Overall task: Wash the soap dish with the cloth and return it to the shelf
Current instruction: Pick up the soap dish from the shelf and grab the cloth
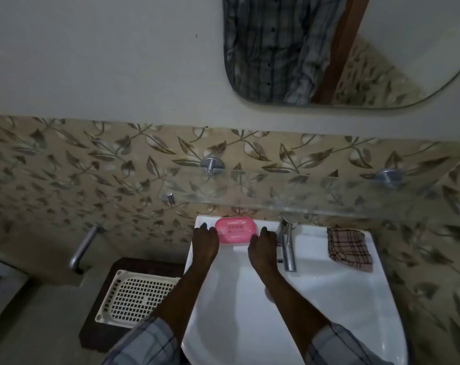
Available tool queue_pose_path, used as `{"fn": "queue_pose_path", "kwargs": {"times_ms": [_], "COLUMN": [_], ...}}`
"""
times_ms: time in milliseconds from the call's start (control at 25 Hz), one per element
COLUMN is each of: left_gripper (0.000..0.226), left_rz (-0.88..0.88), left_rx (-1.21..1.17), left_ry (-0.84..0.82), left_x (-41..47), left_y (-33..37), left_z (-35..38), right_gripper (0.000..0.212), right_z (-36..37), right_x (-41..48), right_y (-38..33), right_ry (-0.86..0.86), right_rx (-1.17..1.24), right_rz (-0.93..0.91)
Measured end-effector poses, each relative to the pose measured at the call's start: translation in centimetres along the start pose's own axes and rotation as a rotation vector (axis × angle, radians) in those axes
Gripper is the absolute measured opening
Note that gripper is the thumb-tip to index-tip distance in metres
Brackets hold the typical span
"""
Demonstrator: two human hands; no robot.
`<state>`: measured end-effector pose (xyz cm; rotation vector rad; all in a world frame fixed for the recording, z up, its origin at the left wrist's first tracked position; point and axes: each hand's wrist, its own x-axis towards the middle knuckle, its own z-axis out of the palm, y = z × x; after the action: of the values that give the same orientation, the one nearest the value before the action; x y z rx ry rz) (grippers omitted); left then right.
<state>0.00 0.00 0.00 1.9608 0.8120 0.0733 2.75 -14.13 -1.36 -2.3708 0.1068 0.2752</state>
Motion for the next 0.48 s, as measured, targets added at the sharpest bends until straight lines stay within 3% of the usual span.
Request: {"fn": "queue_pose_path", "kwargs": {"times_ms": [280, 480], "left_gripper": [0.033, 0.026], "left_rz": [-0.083, -0.119], "left_rx": [-0.108, -0.119], "left_ry": [-0.029, -0.047], "left_x": [1.1, 2.0], "left_y": [-0.3, 0.2], "left_z": [1.3, 1.2], "right_gripper": [0.032, 0.034], "right_z": [1.5, 1.5], "right_x": [3.0, 3.4], "right_y": [-0.3, -0.4], "right_ry": [0.034, -0.012], "right_rx": [0.206, 0.271], "right_rz": [0.142, 0.187]}}
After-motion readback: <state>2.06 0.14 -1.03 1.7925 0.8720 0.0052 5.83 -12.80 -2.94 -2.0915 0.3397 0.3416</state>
